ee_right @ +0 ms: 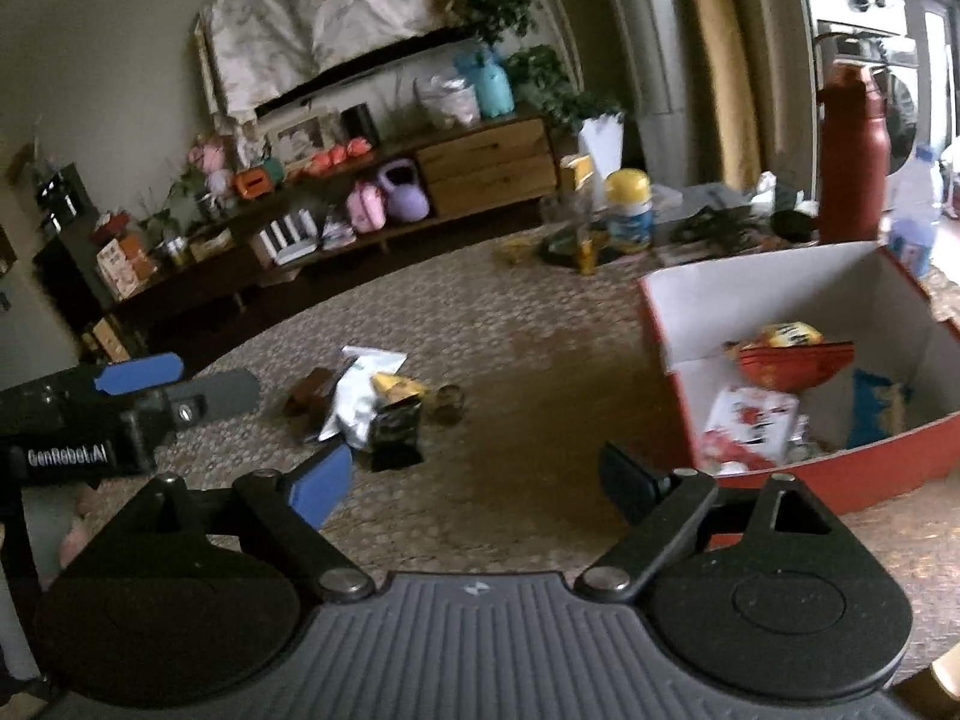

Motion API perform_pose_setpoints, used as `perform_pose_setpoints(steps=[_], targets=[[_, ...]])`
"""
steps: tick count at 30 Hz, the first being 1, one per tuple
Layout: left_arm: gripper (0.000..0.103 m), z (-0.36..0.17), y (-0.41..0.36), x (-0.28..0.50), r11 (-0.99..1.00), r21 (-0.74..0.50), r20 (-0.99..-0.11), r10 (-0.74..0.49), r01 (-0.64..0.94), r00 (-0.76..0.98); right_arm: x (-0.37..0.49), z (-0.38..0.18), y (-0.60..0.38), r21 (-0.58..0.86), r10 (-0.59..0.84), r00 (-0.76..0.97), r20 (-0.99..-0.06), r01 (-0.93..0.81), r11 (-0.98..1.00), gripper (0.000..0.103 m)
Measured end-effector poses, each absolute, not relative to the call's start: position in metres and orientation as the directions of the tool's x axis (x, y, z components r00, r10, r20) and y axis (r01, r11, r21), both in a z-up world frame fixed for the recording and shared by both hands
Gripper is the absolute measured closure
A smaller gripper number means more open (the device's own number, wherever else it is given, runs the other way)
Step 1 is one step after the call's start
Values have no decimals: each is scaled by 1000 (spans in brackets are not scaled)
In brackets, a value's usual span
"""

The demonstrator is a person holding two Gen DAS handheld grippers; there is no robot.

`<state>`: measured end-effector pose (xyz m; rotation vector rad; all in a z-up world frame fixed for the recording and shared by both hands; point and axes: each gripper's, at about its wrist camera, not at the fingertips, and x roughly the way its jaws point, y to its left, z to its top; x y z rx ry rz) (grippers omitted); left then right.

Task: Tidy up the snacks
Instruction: 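Move both open tools from the box back over the remaining snacks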

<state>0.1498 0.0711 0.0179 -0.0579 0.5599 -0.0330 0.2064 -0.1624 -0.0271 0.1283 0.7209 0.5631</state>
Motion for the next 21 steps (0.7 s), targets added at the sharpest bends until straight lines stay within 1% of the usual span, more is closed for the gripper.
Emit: perform_pose_setpoints(steps=[4, 11, 21], targets=[[0, 9, 109, 155, 996, -68, -554, 16, -65, 832, 213, -38, -138, 297, 548, 591, -592, -472, 830, 13], [0, -15, 164, 168, 982, -63, -595, 109, -181, 797, 235, -61, -94, 269, 543, 555, -630, -500, 823, 13], [0, -52, 226, 195, 948, -82, -650, 182, -307, 738, 265, -94, -43, 225, 522, 504, -688, -536, 814, 13]])
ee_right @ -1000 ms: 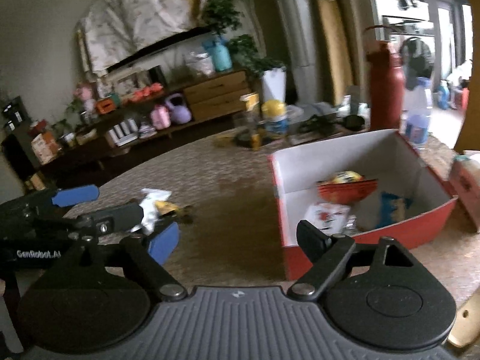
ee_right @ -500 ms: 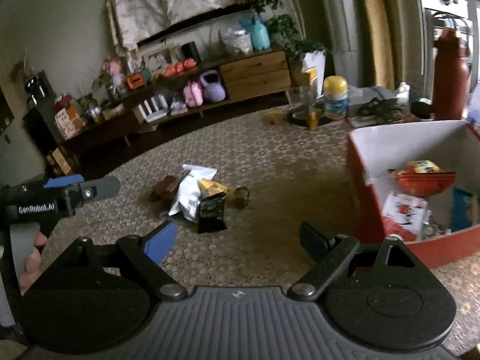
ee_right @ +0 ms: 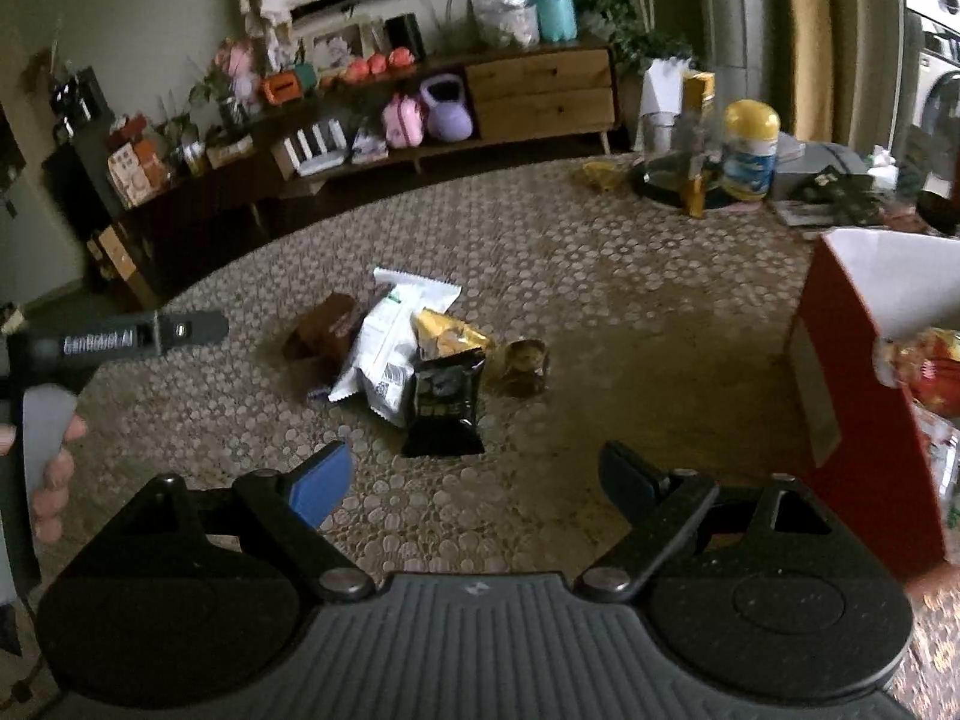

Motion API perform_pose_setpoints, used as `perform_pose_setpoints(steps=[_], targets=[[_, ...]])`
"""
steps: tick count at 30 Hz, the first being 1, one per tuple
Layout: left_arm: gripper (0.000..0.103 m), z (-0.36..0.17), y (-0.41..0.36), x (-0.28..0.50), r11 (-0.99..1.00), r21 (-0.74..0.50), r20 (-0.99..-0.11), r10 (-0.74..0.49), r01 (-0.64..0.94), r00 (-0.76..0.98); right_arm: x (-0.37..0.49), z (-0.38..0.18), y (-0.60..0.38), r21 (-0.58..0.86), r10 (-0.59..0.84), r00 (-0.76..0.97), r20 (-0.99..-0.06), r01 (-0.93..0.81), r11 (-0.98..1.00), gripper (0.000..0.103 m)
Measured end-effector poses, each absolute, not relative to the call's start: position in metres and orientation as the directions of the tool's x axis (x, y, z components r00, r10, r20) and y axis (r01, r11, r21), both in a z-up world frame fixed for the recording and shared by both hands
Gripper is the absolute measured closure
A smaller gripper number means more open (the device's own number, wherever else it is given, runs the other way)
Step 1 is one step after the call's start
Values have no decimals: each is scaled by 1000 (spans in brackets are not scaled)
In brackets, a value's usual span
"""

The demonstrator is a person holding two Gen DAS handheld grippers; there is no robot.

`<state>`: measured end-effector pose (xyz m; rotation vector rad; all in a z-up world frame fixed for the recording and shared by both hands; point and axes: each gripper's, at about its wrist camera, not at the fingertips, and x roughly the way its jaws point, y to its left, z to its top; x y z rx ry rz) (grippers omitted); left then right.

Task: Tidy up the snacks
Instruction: 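Grasp the black snack packet with the right tool while the left tool grasps the brown foil bag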

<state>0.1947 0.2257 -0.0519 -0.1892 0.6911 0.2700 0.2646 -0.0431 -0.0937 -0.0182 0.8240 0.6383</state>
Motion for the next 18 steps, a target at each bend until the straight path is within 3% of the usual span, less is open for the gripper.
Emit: perform_pose_setpoints(steps=[10, 18], targets=[[6, -72, 268, 240, 929, -187, -685, 110, -319, 720, 292, -124, -7, 193, 505, 461, -729, -570, 799, 13], [8, -101, 252, 273, 963, -106, -738, 92, -249, 669, 308, -140, 14, 162, 489, 449, -748, -591, 790, 14]])
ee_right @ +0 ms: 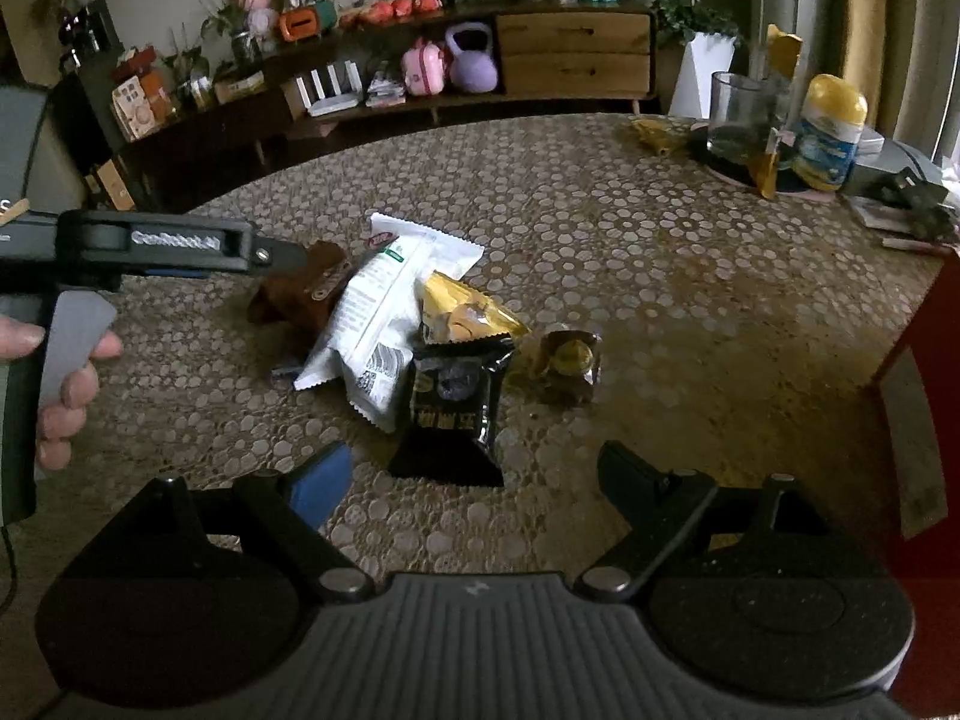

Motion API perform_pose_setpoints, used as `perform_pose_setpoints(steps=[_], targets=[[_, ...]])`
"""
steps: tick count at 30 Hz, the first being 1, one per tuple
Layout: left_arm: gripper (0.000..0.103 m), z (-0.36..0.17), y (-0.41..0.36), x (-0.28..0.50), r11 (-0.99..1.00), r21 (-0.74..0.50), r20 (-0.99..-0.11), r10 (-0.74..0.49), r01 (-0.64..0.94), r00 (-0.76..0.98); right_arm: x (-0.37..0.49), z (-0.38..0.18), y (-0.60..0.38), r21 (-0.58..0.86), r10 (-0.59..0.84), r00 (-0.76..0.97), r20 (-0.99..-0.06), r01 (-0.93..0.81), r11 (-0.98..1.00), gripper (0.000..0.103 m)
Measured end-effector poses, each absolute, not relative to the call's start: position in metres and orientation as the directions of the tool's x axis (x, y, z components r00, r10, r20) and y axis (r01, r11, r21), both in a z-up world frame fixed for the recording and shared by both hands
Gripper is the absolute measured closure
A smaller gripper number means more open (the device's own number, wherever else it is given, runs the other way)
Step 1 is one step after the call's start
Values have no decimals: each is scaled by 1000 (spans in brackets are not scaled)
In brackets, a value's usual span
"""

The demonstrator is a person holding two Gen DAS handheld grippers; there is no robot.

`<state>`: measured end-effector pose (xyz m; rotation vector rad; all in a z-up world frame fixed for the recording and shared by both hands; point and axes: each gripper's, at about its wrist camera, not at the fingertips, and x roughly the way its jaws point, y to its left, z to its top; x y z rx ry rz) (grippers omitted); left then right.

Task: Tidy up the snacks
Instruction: 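Grasp the black snack packet with the right tool while the left tool grasps the brown foil bag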

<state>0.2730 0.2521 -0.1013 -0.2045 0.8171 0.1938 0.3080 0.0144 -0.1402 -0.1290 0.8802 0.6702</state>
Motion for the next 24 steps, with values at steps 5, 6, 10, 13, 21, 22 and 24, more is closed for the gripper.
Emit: perform_pose_setpoints(steps=[5, 6, 10, 13, 21, 22, 24], targets=[[8, -116, 248, 284, 970, -84, -761, 87, -230, 643, 319, -149, 28, 154, 479, 443, -758, -592, 791, 21], [8, -118, 248, 285, 969, -92, -763, 80, -231, 641, 321, -151, 31, 149, 475, 444, -760, -592, 792, 21], [8, -126, 243, 290, 972, -90, -773, 68, -215, 631, 326, -160, 40, 143, 465, 442, -767, -588, 796, 32], [8, -133, 241, 293, 974, -88, -784, 62, -210, 618, 326, -166, 47, 130, 458, 441, -772, -596, 792, 34], [29, -140, 245, 296, 966, -142, -792, 20, -215, 610, 323, -172, 57, 99, 457, 444, -771, -625, 775, 58], [31, -140, 244, 296, 965, -144, -792, 21, -220, 610, 322, -172, 57, 97, 460, 445, -769, -629, 772, 60], [33, -140, 246, 296, 962, -153, -792, 17, -225, 610, 320, -171, 58, 84, 454, 452, -768, -632, 770, 61]])
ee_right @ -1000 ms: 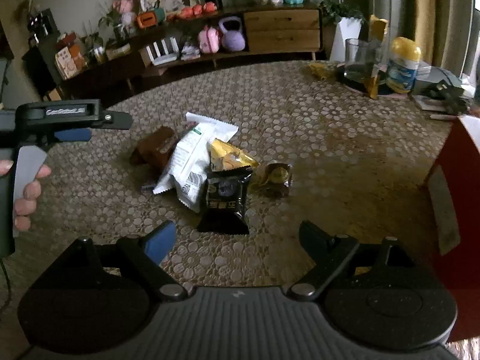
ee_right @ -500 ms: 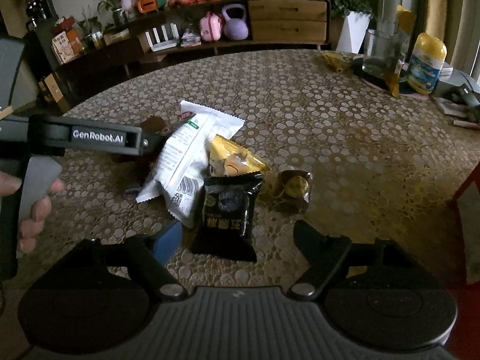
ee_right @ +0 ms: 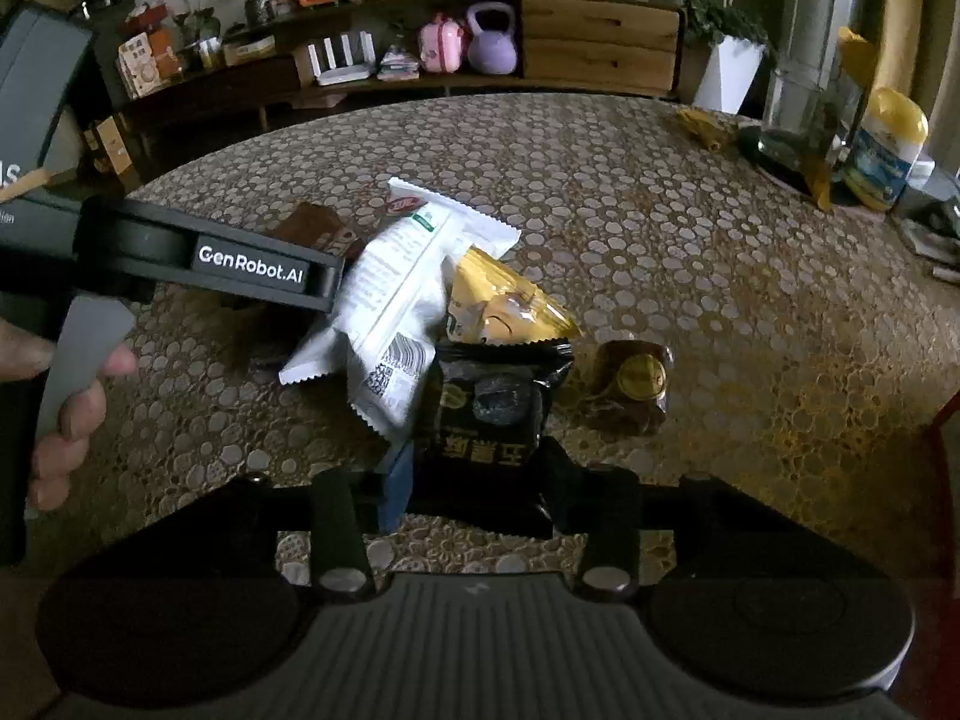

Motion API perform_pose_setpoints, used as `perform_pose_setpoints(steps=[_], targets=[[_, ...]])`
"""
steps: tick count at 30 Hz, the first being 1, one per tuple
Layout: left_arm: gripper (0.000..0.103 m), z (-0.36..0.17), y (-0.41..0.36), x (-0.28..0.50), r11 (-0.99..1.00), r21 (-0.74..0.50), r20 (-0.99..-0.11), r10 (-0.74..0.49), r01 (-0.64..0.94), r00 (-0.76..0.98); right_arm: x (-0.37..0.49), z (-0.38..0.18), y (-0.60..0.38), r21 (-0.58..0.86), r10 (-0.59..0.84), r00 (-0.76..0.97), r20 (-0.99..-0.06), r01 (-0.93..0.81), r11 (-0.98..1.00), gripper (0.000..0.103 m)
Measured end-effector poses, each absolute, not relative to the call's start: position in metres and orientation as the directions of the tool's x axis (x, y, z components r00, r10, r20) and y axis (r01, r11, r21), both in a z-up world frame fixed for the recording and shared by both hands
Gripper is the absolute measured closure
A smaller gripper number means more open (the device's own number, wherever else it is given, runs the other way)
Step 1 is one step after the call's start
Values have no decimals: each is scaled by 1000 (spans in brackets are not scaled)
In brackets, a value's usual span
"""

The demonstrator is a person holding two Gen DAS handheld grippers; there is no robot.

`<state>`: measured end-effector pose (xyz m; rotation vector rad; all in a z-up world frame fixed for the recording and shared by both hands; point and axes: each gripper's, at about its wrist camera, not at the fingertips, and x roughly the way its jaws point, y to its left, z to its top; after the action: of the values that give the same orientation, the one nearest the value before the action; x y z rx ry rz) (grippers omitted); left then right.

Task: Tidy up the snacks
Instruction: 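Grasp the black snack packet with the right tool while the left tool grasps the brown foil bag, then carry the black packet and brown foil bag into the red box with both tools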

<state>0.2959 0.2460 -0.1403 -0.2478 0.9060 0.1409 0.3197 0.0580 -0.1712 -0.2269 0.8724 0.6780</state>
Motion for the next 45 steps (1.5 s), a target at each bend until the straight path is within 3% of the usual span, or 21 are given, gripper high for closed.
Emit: perform_pose_setpoints(steps=[8, 11, 24, 45], targets=[[51, -131, 248, 282, 958, -165, -781, 17, -233, 625, 313, -166, 41, 112, 452, 461, -764, -594, 796, 66], [52, -126, 246, 275, 960, -152, -776, 31, -235, 630, 308, -161, 31, 136, 461, 458, -760, -582, 802, 67], [52, -80, 243, 227, 953, -140, -736, 81, -268, 672, 265, -121, -16, 185, 502, 488, -714, -561, 807, 67], [52, -4, 111, 155, 978, -211, -662, -144, 1, 736, 184, -36, -119, 172, 504, 575, -645, -533, 828, 67]])
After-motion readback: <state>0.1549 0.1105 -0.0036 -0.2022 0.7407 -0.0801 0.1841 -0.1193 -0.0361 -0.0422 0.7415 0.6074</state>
